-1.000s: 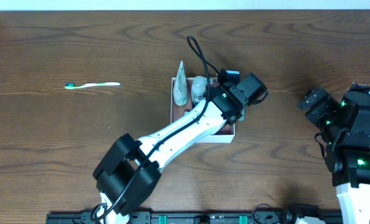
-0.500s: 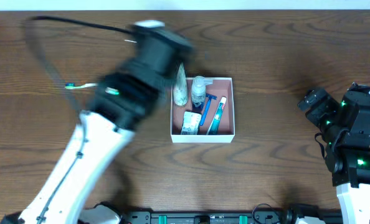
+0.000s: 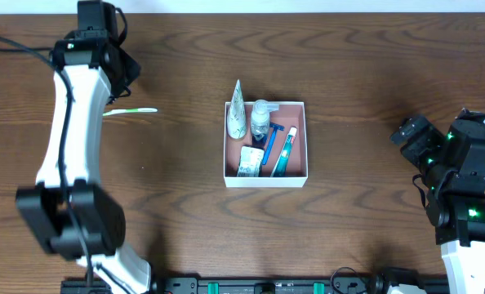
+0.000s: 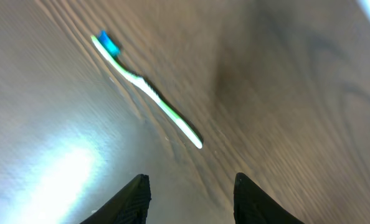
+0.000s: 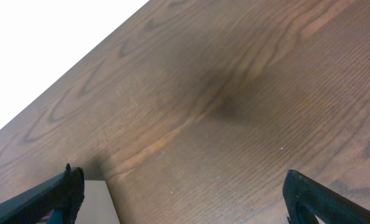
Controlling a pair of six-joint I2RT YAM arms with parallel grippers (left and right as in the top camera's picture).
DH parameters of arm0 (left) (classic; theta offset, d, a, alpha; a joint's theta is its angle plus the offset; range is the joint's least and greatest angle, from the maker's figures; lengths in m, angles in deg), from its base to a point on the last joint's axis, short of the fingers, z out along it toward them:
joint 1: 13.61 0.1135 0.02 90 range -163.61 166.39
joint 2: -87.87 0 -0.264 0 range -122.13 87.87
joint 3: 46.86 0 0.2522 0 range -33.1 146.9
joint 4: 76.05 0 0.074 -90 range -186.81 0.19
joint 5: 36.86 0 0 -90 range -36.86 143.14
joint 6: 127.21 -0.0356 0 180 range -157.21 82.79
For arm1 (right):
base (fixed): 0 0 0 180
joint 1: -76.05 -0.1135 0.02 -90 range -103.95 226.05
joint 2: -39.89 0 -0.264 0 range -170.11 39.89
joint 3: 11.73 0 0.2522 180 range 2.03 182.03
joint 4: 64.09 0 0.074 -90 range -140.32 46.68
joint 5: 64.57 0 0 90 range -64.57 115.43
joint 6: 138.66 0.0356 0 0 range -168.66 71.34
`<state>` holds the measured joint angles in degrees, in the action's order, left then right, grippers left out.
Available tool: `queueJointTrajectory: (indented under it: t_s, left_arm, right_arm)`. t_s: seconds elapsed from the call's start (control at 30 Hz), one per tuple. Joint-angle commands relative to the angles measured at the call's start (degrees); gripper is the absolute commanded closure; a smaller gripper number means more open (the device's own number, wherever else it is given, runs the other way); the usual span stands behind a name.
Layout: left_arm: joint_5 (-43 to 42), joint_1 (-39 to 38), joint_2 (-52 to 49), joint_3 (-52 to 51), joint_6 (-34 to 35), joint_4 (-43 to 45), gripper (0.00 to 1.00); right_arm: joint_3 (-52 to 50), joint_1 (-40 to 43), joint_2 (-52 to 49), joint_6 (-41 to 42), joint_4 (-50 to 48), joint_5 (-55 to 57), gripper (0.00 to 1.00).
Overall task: Pack container
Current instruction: 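Move the left gripper to the green toothbrush and grasp its handle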
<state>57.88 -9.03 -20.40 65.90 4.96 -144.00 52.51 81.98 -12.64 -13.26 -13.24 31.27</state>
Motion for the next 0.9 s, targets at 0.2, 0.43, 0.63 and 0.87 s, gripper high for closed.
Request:
queueJointTrajectory:
  t_s: [0.2, 0.43, 0.63, 0.87]
  left_arm:
    - [-13.6, 3.4, -13.6, -0.5, 4.7, 0.6, 0.55]
    - [-14.8, 5.5, -16.7, -0.5, 5.1, 1.8, 0.55]
    - [-14.8, 6.9, -16.8, -0.5, 5.1, 4.7, 0.55]
    - [-14.6, 7.3, -17.9, -0.5, 5.2, 6.7, 0.55]
  right_arm:
    - [0.2, 0.5, 0.0, 0.4, 0.0, 0.4, 0.01]
    - [0.2, 0.5, 0.0, 0.3, 0.0, 0.3, 0.01]
    - [0.2, 0.5, 0.0, 0.4, 0.0, 0.4, 0.01]
    - [0.2, 0.5, 0.0, 0.3, 0.0, 0.4, 0.01]
